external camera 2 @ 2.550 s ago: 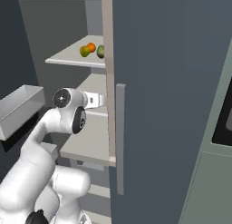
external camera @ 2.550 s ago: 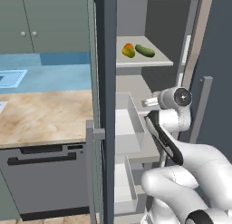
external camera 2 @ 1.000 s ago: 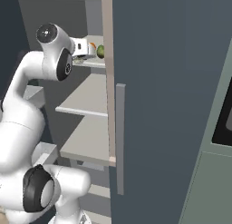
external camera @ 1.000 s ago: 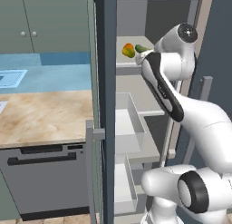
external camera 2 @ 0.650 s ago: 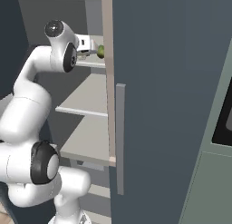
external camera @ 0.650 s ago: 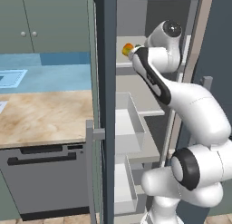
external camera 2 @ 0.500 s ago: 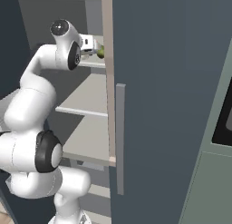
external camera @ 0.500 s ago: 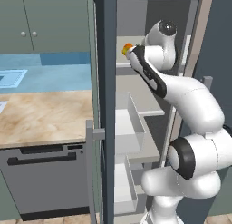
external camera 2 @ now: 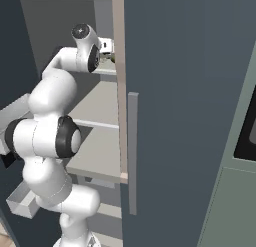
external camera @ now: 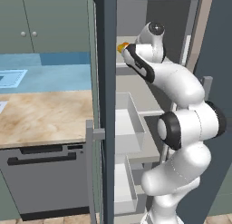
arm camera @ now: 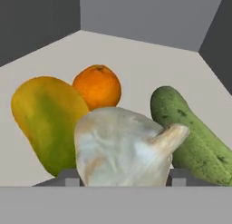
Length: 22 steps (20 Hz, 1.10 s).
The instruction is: Take the cucumber and garlic from the second highest rack and move them to the highest rack where the tangerine and mango are located, to maximize freezer space. Close the freezer door after rearranging.
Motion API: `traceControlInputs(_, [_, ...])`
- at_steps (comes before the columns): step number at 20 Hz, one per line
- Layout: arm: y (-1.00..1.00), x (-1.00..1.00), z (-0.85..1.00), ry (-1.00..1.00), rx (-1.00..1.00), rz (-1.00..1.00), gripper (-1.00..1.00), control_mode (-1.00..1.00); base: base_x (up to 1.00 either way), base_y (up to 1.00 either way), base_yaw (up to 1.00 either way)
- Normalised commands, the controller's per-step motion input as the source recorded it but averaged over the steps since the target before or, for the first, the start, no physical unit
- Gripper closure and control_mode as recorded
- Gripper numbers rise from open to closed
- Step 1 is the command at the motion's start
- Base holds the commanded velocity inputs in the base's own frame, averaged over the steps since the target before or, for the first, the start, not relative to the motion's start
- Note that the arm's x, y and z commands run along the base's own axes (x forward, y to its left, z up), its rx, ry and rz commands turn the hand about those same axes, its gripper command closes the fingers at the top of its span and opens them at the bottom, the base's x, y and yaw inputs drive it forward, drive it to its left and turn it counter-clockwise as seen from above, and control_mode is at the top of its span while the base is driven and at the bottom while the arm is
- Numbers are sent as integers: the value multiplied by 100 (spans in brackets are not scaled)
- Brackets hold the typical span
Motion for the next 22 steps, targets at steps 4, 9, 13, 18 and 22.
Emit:
traceControlInputs(4, [0, 65, -12, 0, 0, 0, 100, -100, 0, 0, 0])
traceControlInputs(9, [0, 15, -10, 0, 0, 0, -100, -100, 0, 0, 0])
traceControlInputs(13, [0, -41, 0, -13, 0, 3, -100, -100, 0, 0, 0])
traceControlInputs(18, [0, -42, 2, -12, 0, 3, -100, -100, 0, 0, 0])
traceControlInputs(22, [0, -51, 0, 2, -1, 0, -100, -100, 0, 0, 0])
